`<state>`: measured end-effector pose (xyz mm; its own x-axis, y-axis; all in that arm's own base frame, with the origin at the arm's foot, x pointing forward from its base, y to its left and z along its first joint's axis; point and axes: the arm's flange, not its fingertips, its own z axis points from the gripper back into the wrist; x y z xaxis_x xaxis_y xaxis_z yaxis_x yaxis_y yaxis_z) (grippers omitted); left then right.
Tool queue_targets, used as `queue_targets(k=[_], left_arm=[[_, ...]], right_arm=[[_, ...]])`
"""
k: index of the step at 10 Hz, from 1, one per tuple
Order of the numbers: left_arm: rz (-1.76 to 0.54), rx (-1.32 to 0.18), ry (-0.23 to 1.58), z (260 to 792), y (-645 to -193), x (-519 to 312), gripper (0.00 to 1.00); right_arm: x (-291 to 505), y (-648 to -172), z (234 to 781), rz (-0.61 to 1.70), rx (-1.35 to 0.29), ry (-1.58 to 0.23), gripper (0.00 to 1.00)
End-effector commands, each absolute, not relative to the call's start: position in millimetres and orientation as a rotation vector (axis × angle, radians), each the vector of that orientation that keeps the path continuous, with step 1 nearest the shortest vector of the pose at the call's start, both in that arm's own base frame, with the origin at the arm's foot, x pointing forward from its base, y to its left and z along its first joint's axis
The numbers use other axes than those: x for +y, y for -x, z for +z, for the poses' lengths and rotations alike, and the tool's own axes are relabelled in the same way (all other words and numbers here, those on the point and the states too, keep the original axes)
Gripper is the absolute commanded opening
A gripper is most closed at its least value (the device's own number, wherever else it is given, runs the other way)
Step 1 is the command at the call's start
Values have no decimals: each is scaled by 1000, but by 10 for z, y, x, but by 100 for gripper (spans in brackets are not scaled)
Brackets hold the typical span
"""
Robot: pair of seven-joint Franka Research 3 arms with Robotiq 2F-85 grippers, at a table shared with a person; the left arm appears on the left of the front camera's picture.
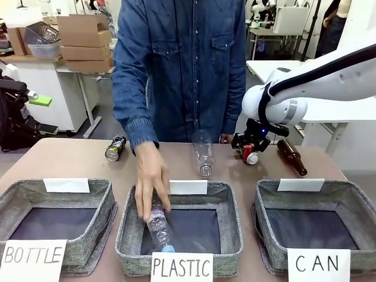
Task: Sort the can waste into the basket.
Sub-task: Pick up the can waste from the table and place it in the right Fabric basket.
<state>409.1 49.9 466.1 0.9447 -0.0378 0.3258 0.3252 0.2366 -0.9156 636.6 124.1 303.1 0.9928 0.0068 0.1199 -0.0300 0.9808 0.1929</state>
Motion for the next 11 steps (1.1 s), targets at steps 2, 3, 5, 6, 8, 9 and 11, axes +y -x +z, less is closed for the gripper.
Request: queue_targets(k=[2,3,5,6,8,9,11], left_arm=[[-265,-283,1339,4666,-4074,480,100],[-265,-283,1339,4666,-4074,480,100],[-265,-283,1339,4666,-4074,480,100],[-265,-283,1339,4666,-4074,480,100],[-265,-283,1339,4666,-4074,480,100],[-265,-283,1339,4666,-4074,480,100],[-265,-283,1339,4666,-4074,480,100]], right_arm=[[1243,-6435,3066,-5,-108,-173,0],[1226,-6434,3072,-5,-108,-176,0],[1142,-6382,3181,9,-104,-195,0],[1074,-6310,3317,9,-95,-188,0],[727,-5744,4065,50,3,-205,0],[537,-5332,4424,103,4,-204,0],[153,-4561,4794,217,87,-227,0]])
